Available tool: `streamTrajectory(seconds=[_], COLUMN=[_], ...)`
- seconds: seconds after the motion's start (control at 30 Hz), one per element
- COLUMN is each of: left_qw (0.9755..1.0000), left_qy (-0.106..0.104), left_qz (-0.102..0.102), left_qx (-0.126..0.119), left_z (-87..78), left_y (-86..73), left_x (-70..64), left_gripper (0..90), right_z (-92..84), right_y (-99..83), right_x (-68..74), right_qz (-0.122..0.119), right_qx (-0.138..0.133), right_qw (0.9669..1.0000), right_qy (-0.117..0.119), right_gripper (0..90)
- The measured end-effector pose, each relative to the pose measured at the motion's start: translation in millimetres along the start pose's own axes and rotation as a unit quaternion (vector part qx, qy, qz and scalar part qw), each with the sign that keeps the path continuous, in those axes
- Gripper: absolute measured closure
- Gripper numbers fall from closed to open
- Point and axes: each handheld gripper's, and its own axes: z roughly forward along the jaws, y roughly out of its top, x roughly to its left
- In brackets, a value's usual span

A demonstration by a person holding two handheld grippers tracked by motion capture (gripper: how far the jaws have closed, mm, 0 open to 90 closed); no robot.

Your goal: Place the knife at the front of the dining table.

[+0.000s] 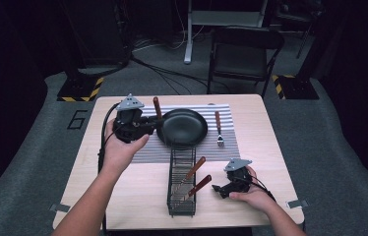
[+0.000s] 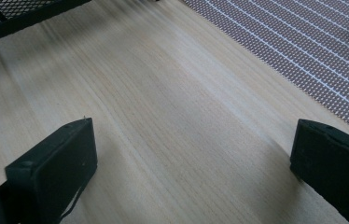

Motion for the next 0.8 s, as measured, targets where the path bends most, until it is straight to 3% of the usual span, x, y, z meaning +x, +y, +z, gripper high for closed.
streamTrajectory(seconds=[0.8], left_qw=[0.9975], left_qy=[0.057], left_qz=[-0.040], left_qx=[0.011], left_z=[3.8], left_y=[-26.0], left_x=[41.8], left_gripper=[76.8], right_z=[-0.1], right_y=[0.0], right_x=[0.0], right_qz=[0.000], right_qx=[0.001], right_qw=[1.0000], right_qy=[0.000], right_gripper=[0.0])
